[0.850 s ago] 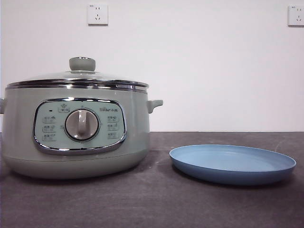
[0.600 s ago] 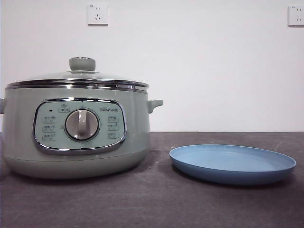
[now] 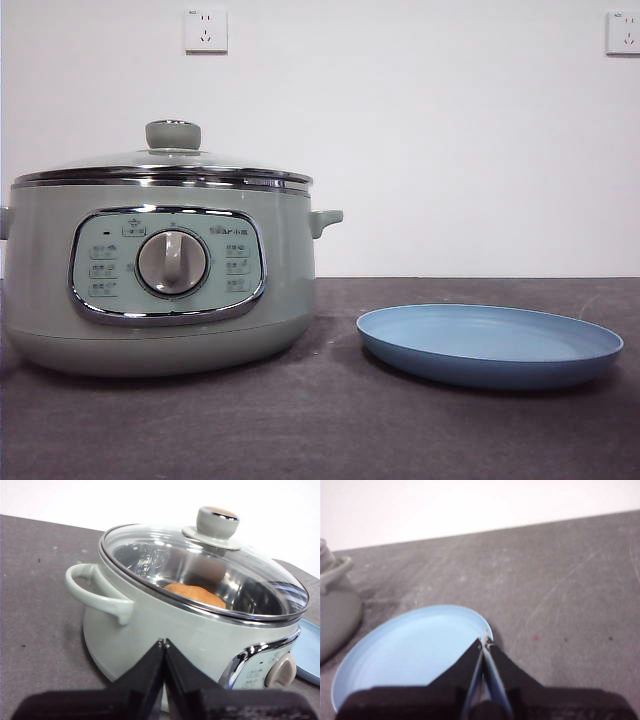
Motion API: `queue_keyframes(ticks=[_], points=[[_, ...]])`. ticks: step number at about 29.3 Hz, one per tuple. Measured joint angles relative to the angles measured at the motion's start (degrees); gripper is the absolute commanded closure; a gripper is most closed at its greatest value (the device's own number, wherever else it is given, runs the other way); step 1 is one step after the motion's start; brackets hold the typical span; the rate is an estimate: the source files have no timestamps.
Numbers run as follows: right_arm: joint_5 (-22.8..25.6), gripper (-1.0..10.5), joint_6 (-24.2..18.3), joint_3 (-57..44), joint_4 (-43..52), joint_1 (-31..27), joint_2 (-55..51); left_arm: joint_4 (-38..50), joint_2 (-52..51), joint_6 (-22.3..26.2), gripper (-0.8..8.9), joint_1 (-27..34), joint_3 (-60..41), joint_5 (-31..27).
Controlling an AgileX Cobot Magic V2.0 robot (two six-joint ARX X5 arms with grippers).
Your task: Take the potato out from the steamer,put the potato on the plate,close the lid
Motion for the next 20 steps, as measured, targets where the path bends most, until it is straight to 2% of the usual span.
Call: queue_keyframes(ticks=[5,8,13,17,20], points=[[0.0,9.5,4.4,0.0,1.0,0.0,0.0,1.9,0.0,0.0,8.17,0.0,0.0,0.0],[-0.3,9.5,10.6,0.0,3.8,0.0,0.0,5.6,0.0,-1.4,8.19,0.0,0.0,0.2],[-1.7,9.6,19.9,3.7,7.5,0.0,0.5,8.2,0.1,-6.8,8.19,0.0,2.8,0.3],[-1.7,9.6,22.1,13.6,6.8,0.0,3.5,6.6,0.8,-9.3,8.19,0.0,10.8,0.3],[-3.9,9.6,21.5,23.1,4.0,0.0,8.3,4.3,3.5,-9.5,8.19,0.0,18.1,0.2]])
